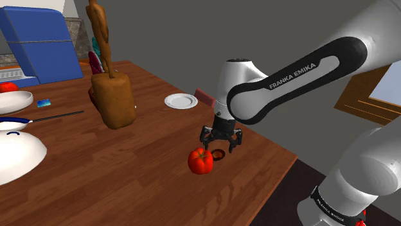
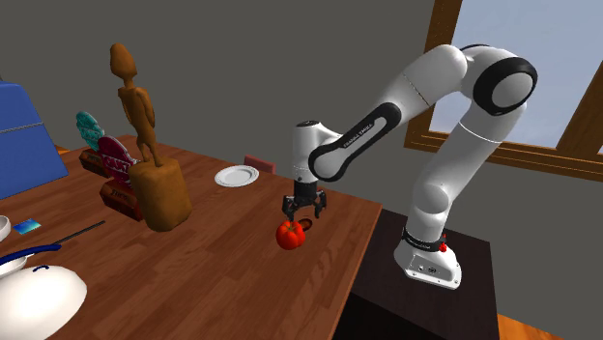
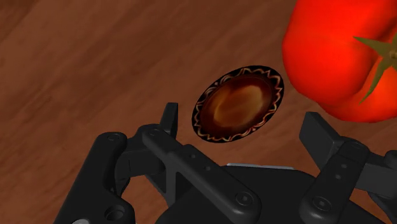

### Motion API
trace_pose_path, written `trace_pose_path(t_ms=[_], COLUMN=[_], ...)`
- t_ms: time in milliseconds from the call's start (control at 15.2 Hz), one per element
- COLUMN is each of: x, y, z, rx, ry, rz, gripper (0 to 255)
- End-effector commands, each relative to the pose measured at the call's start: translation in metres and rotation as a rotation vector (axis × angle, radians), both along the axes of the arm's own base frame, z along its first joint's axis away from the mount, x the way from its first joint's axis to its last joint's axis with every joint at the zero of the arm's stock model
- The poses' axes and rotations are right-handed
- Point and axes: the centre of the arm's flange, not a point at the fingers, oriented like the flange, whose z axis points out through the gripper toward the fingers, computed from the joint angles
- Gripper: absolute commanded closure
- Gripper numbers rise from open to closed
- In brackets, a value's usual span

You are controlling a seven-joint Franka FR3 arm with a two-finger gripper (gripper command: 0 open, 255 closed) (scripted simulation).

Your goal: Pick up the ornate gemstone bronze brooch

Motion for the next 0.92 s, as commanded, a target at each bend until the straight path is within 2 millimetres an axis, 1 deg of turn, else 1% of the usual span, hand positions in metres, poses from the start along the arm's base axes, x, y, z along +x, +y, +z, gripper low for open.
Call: trace_pose_path(t_ms=[0,132,264,330,858], x=[0.000,0.000,0.000,0.000,0.000], y=[0.001,0.001,0.001,0.002,0.002], z=[-0.012,-0.022,-0.025,-0.026,-0.025], rx=[0.000,0.000,0.000,0.000,0.000], ry=[-0.001,-0.001,-0.001,0.000,0.000], rz=[-0.001,-0.001,-0.001,-0.001,-0.001], gripper=[0,0,0,255,255])
